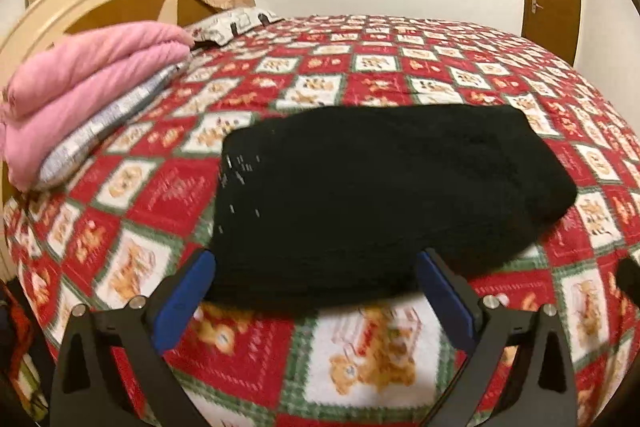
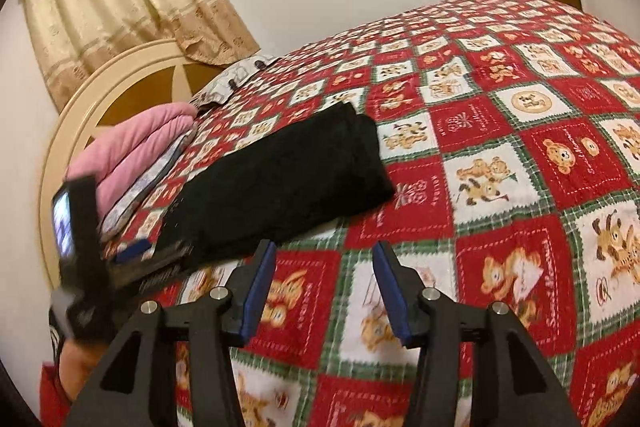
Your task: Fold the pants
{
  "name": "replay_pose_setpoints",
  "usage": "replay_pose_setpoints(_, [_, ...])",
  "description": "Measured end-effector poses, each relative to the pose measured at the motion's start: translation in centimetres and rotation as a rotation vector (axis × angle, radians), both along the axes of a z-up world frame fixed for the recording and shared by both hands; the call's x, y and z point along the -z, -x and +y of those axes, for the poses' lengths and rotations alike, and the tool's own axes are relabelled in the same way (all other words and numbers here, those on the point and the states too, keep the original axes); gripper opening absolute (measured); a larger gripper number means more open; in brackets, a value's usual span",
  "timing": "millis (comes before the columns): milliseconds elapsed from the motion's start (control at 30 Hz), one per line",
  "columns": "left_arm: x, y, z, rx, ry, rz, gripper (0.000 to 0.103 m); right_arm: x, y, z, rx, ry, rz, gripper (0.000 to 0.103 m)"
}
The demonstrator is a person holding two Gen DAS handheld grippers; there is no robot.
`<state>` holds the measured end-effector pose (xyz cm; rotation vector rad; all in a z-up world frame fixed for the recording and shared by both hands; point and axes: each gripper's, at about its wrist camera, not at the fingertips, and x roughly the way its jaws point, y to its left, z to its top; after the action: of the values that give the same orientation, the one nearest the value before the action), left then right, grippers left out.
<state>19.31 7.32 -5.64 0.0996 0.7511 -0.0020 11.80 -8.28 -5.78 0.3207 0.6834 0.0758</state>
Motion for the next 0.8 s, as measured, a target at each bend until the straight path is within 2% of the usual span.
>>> replay_pose_setpoints(100, [0.0,-1.1,0.4,-0.032,-0.030,0.021,0.103,-0.2,0.8,0.8,-0.023,0.012,-0.006,0.052])
replay_pose_setpoints(233, [-0.4,-0.3,1.1,-0.040,0.025,0.026,0.103,-0.5,1.6,1.5,-0.044,-0.004,-0.012,0.052])
replay_pose_setpoints(400, [-0.2,1.5,1.2,-0.054,0.030,0.033,0.103,-0.1,2.2,2.8,-0.069,0.003,0.012,0.052])
replay_pose_setpoints(667, [0.2,5.3,1.6,-0.068,0.050,0.063,0.103,0.6,3.7,3.6,-0.080,-0.034,0.102,0.053])
replay_pose_setpoints(800, [0.3,7.6,1.3,-0.062,0.043,0.071,0.103,0.0,5.3,4.2,-0.075,-0.016,0.093,0.053])
